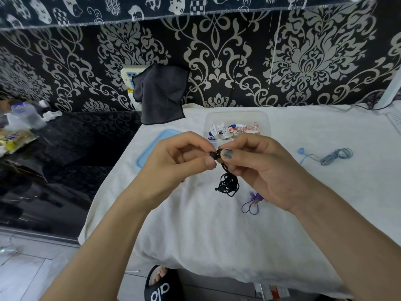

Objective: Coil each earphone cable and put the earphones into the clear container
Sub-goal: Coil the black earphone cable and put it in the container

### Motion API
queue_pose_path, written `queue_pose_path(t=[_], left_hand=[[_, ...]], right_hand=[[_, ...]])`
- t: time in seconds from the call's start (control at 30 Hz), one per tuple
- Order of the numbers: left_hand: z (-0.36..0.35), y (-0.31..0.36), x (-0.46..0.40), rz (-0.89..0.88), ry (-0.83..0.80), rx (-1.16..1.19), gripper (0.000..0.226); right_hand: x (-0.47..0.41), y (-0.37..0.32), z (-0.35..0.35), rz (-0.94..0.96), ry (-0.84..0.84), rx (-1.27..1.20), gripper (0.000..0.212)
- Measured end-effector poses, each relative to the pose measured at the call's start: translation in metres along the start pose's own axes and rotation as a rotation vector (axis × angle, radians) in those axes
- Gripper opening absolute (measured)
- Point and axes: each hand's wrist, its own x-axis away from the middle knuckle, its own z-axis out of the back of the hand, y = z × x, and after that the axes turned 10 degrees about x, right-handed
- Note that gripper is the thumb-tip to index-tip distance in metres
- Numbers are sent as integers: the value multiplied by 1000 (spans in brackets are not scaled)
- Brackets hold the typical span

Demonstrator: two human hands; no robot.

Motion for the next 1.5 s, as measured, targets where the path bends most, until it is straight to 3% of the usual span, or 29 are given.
queue_pose_path(t=[0.7, 0.87, 1.2, 1.5], left_hand=[[-8, -3, -3, -11, -27, 197, 13], [-14, 1, -1, -77, -4, 141, 15], [-24, -1, 4, -323, 175, -135, 16], [-27, -6, 1, -377, 209, -215, 28]], right_hand=[[1, 3, -2, -82, -10, -200, 6], [2, 5, -8, -115, 34, -292, 14], [2, 8, -20, -107, 71, -442, 6], [2, 9, -30, -96, 132, -564, 1]])
